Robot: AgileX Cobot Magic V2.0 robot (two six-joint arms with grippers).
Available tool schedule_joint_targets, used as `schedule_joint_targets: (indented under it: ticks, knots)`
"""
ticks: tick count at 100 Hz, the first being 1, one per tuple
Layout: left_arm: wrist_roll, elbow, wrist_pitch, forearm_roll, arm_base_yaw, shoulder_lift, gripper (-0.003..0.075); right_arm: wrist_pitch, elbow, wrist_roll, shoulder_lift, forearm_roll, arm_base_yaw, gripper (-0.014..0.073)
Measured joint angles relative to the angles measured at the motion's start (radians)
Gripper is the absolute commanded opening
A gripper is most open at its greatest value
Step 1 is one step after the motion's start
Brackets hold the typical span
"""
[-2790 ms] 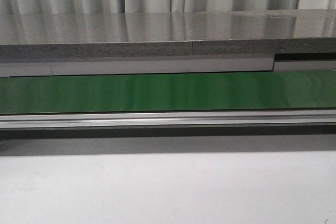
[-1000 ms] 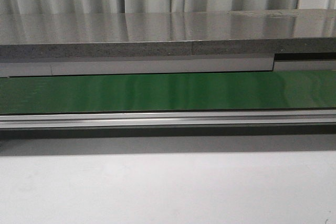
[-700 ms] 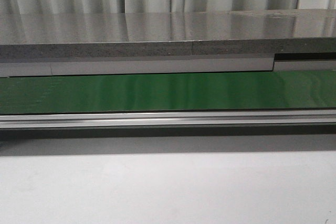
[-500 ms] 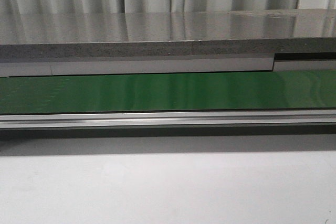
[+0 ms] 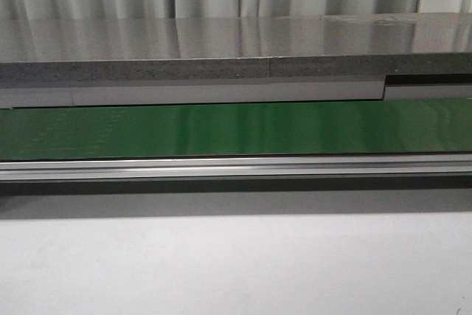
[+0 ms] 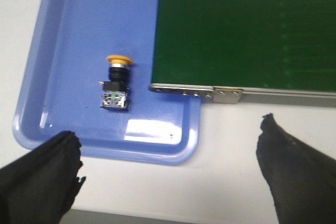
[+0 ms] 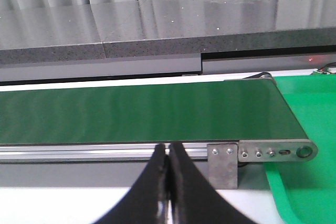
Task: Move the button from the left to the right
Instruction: 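Grasp the yellow push button's black body with the left gripper and lift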
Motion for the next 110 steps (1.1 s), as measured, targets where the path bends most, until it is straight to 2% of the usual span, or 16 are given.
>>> schedule_joint_targets:
  ticks: [25, 44, 83, 110]
  knots:
    - [0.045, -0.091, -0.002, 0.009, 0.198, 0.191, 0.0662, 0.000, 0.000, 0.000, 0.000, 0.000, 0.000, -0.0067]
    - [0.061, -0.125, -0.066, -0.038, 0.320, 0.333, 0.0662, 0.000, 0.000, 0.000, 0.000, 0.000, 0.000, -0.0067]
    - [0.092, -0.199, -0.110, -0.105, 0.350, 0.635, 0.0662, 0.000, 0.000, 0.000, 0.000, 0.000, 0.000, -0.0067]
    - [0.094, -0.201, -0.129, -0.105, 0.350, 0.747, 0.0662, 0.000, 0.000, 0.000, 0.000, 0.000, 0.000, -0.0067]
